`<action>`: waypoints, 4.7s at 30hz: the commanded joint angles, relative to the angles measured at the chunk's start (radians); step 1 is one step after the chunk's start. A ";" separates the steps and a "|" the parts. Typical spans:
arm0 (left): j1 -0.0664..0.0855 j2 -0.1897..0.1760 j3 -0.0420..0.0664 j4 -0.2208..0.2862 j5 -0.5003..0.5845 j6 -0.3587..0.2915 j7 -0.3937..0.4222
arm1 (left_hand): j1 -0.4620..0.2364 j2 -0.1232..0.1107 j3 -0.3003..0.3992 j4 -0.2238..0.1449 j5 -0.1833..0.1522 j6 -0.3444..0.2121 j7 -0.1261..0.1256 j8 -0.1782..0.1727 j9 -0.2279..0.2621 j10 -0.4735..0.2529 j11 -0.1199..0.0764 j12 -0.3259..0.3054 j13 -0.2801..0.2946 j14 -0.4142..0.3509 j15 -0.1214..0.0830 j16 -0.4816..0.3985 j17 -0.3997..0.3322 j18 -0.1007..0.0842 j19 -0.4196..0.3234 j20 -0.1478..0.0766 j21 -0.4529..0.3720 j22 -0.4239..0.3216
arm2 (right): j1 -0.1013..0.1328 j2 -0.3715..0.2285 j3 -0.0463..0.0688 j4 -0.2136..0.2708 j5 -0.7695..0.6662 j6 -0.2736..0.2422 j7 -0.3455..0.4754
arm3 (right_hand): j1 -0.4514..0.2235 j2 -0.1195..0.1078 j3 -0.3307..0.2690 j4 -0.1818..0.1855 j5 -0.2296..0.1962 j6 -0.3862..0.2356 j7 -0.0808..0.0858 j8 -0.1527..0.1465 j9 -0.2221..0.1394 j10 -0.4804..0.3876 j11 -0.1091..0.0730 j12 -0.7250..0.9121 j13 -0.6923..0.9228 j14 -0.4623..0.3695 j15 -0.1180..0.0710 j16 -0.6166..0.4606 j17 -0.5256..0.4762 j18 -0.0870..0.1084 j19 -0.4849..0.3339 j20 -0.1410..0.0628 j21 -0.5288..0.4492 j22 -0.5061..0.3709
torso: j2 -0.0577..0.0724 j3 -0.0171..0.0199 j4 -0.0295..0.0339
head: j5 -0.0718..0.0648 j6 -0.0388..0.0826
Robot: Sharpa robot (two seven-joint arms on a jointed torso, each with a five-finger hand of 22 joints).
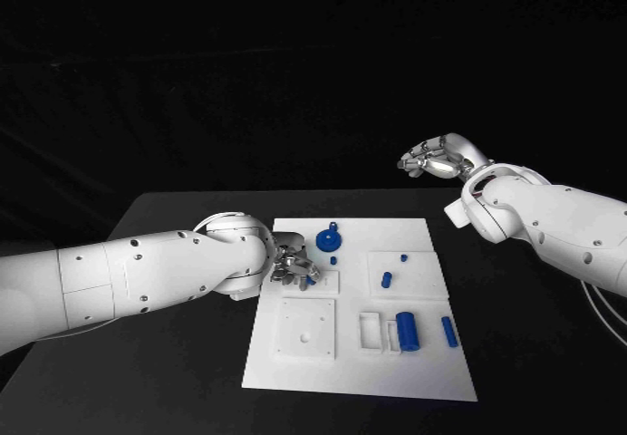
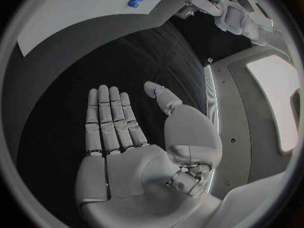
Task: Assemble the parts on the task board
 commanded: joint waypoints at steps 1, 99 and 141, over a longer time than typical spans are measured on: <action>-0.012 0.007 -0.009 0.005 0.017 0.060 -0.008 | -0.010 0.015 0.017 -0.004 -0.007 0.065 -0.045 0.009 0.001 0.006 -0.035 0.005 0.001 0.030 -0.054 0.004 0.002 0.011 -0.004 -0.112 0.003 0.001 | 0.000 0.000 0.001 0.001 0.001 0.002 0.007 | -0.005 -0.001 0.000 0.005 0.007 -0.007 0.002 -0.002 -0.002 0.006 0.004 -0.005 -0.001 -0.002 0.006 0.000 -0.002 0.007 -0.008 0.001 -0.001 0.001 | 0.000 0.0000 -0.0001 | 0.000 0.000; 0.027 0.034 0.104 -0.260 0.155 -0.027 0.024 | -0.001 -0.265 -0.131 0.165 -0.312 -0.084 -0.013 0.031 -0.046 -0.025 -0.006 -0.100 -0.048 -0.021 -0.040 -0.096 -0.040 0.019 -0.052 -0.104 -0.053 -0.026 | 0.000 -0.008 0.001 0.003 0.014 -0.003 0.007 | -0.012 -0.006 -0.004 0.013 0.042 -0.014 0.004 -0.003 -0.007 0.005 0.006 -0.011 -0.011 -0.008 0.008 0.002 -0.009 0.007 -0.016 0.002 -0.001 0.003 | 0.005 -0.0008 -0.0016 | -0.001 0.026; 0.012 0.175 0.102 -0.521 0.154 0.131 0.071 | 0.061 -0.213 -0.184 0.120 -0.310 -0.190 0.017 -0.002 -0.083 -0.057 0.022 -0.131 -0.054 -0.044 -0.015 -0.132 -0.040 0.003 -0.073 -0.098 -0.078 -0.029 | 0.000 -0.009 0.001 0.019 0.024 -0.003 0.007 | -0.009 -0.007 -0.003 0.011 0.044 -0.015 0.005 -0.003 -0.008 0.004 0.007 -0.012 -0.012 -0.010 0.009 0.002 -0.011 0.007 -0.018 0.003 -0.001 0.004 | 0.008 -0.0011 -0.0038 | -0.002 0.016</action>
